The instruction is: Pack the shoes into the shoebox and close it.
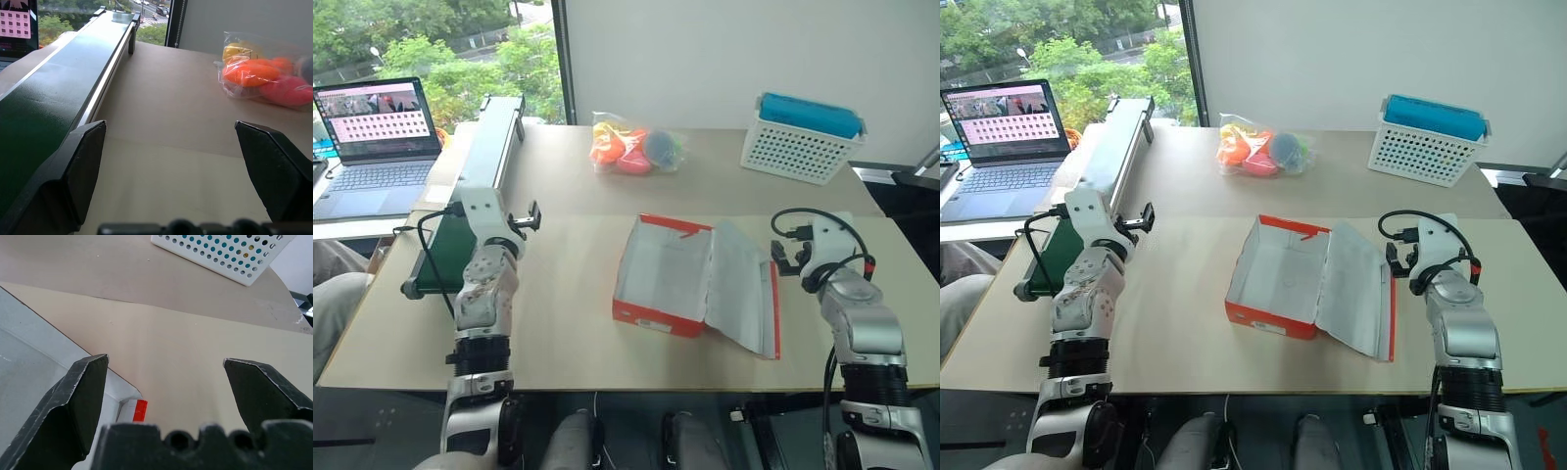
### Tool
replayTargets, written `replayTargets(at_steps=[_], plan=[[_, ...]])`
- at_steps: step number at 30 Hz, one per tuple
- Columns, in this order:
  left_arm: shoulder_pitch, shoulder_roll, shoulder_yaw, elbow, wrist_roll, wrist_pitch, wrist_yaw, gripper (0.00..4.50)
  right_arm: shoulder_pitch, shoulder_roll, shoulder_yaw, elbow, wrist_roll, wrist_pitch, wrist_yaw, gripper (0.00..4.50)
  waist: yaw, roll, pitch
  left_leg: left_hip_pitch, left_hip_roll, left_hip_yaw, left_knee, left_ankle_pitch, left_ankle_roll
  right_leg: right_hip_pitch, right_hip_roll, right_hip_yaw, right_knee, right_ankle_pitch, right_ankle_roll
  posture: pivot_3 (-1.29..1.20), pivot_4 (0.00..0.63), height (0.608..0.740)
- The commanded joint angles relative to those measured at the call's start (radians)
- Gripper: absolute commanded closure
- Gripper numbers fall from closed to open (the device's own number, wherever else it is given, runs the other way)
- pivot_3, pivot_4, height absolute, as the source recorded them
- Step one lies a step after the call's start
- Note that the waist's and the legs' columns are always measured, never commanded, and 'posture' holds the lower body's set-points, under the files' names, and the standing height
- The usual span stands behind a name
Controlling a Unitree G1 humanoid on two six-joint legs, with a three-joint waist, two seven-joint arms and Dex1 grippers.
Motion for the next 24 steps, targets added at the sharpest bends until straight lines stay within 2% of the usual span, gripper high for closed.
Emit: replayTargets(at_steps=[1, 3, 5, 8, 12, 18, 24], plan=[[0.004, 0.046, -0.021, -0.041, 0.025, -0.027, -0.031, 0.00, -0.069, 0.058, 0.046, -0.065, 0.012, -0.016, 0.015, 0.05, 0.000, 0.000, 0.000, 0.000, 0.000, 0.000, 0.000, 0.000, 0.000, 0.000, 0.000, 0.000, 0.000, 0.000, 0.000, 0.00, 0.150, 0.699], [0.041, 0.102, -0.031, -0.058, 0.064, -0.067, -0.050, 0.00, -0.145, 0.143, 0.120, -0.124, 0.056, -0.010, 0.055, 0.05, -0.025, 0.000, 0.000, 0.001, 0.001, 0.001, 0.000, 0.000, 0.000, -0.001, 0.001, 0.000, 0.000, 0.000, -0.001, 0.00, 0.150, 0.699], [0.052, 0.142, -0.020, -0.047, 0.073, -0.084, -0.057, 0.00, -0.192, 0.196, 0.139, -0.185, 0.115, 0.020, 0.107, 0.05, -0.048, 0.000, 0.000, 0.003, 0.001, 0.001, -0.006, 0.002, -0.003, -0.002, 0.002, 0.002, 0.000, 0.002, -0.004, 0.00, 0.150, 0.699], [0.055, 0.178, 0.000, -0.004, 0.077, -0.102, -0.060, 0.00, -0.231, 0.230, 0.154, -0.251, 0.187, 0.064, 0.169, 0.05, -0.040, 0.000, 0.000, 0.005, 0.002, -0.002, -0.009, 0.004, -0.006, -0.002, 0.004, 0.000, 0.002, 0.002, -0.005, 0.00, 0.150, 0.699], [0.056, 0.243, 0.026, 0.050, 0.058, -0.085, -0.097, 0.00, -0.262, 0.226, 0.270, -0.323, 0.244, 0.109, 0.302, 0.05, -0.023, 0.000, 0.000, 0.004, 0.002, -0.001, -0.008, 0.003, -0.004, -0.001, 0.002, -0.002, 0.000, 0.002, -0.004, 0.00, 0.150, 0.699], [0.079, 0.313, 0.072, 0.062, 0.019, -0.025, -0.164, 0.00, -0.202, 0.175, 0.395, -0.385, 0.263, 0.120, 0.442, 0.05, -0.016, 0.000, 0.000, 0.004, 0.001, -0.002, -0.007, 0.003, -0.005, -0.001, 0.001, -0.003, -0.001, 0.002, -0.004, 0.00, 0.150, 0.699], [0.092, 0.362, 0.090, 0.081, 0.011, 0.051, -0.190, 0.00, -0.180, 0.162, 0.419, -0.403, 0.281, 0.123, 0.479, 0.05, -0.022, 0.000, 0.000, 0.004, 0.002, -0.002, -0.008, 0.004, -0.006, -0.002, 0.001, -0.003, 0.001, 0.002, -0.005, 0.00, 0.150, 0.699]])
